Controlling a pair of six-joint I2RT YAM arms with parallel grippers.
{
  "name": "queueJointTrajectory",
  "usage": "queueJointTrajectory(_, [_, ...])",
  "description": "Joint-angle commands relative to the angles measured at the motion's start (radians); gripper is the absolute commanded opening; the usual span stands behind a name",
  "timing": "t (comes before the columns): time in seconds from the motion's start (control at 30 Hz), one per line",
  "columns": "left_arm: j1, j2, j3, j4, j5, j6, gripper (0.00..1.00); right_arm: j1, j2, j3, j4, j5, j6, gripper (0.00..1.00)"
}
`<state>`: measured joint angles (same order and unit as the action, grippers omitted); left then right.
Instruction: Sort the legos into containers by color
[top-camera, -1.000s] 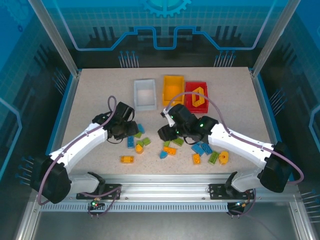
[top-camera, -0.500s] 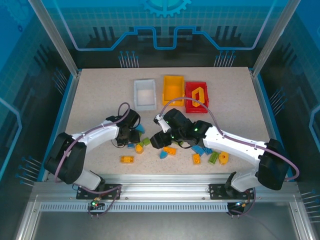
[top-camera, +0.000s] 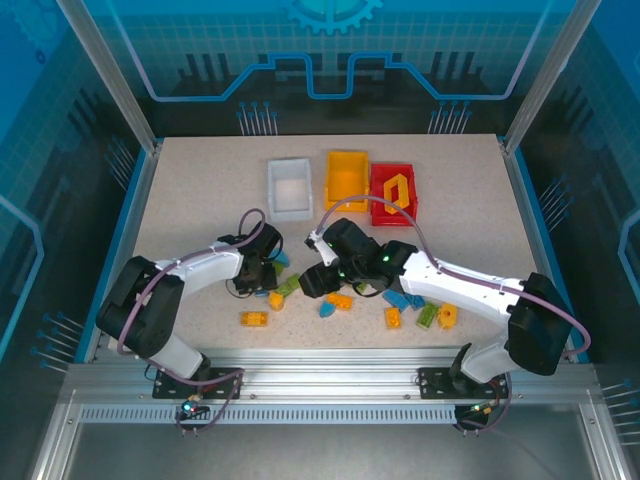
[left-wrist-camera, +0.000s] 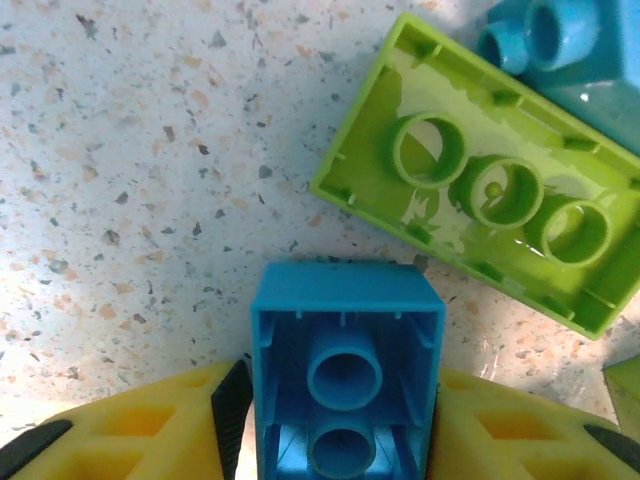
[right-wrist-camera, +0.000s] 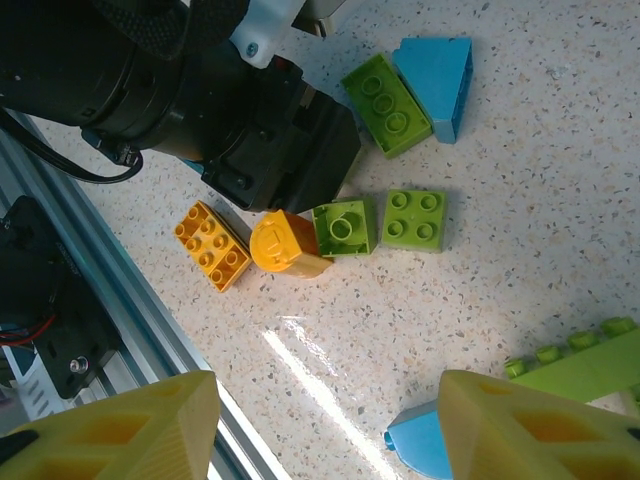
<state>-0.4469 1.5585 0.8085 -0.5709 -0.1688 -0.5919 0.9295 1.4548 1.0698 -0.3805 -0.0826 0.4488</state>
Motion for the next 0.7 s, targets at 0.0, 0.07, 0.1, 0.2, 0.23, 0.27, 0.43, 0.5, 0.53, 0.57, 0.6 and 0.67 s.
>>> queueJointTrajectory(0.0, [0.007,-0.029,-0.023,-0.03,-0.036,0.017,0.49,0.013,0.01,0.035,0.008,0.006,0.01,0.61])
queueJointTrajectory(0.07, [0.007,-0.038,-0.033,-0.018,-0.033,0.02,0.45,0.014,0.015,0.033,0.009,0.004,0.014,0.61])
queueJointTrajectory(0.1, [0.007,-0.034,-0.032,-0.017,-0.034,0.021,0.43,0.013,0.018,0.034,0.009,0.004,0.015,0.6])
queueJointTrajectory(0.2, [0.008,-0.014,-0.029,-0.014,-0.036,0.02,0.36,0.013,0.019,0.035,0.012,0.001,0.017,0.6])
queueJointTrajectory(0.23, [0.007,-0.012,-0.024,-0.014,-0.043,0.016,0.32,0.013,0.018,0.035,0.01,0.003,0.018,0.6])
queueJointTrajectory(0.27, [0.007,-0.016,-0.021,-0.019,-0.052,0.012,0.28,0.013,0.014,0.035,0.012,0.004,0.018,0.6])
queueJointTrajectory(0.43, [0.007,-0.116,0.041,-0.096,-0.115,0.023,0.25,0.013,-0.032,0.018,0.061,0.016,0.028,0.59])
queueJointTrajectory(0.5, [0.007,-0.149,0.106,-0.133,-0.115,0.043,0.25,0.013,-0.075,-0.004,0.129,0.044,0.045,0.59])
queueJointTrajectory(0.53, [0.007,-0.156,0.144,-0.142,-0.11,0.053,0.26,0.012,-0.097,-0.019,0.175,0.076,0.059,0.6])
queueJointTrajectory(0.57, [0.007,-0.151,0.187,-0.144,-0.102,0.063,0.26,0.009,-0.117,-0.031,0.222,0.11,0.075,0.6])
queueJointTrajectory(0.6, [0.007,-0.139,0.226,-0.141,-0.096,0.072,0.26,0.001,-0.125,-0.038,0.259,0.134,0.086,0.6])
queueJointTrajectory(0.67, [0.008,-0.078,0.32,-0.131,-0.092,0.094,0.27,-0.028,-0.126,-0.041,0.333,0.171,0.11,0.61])
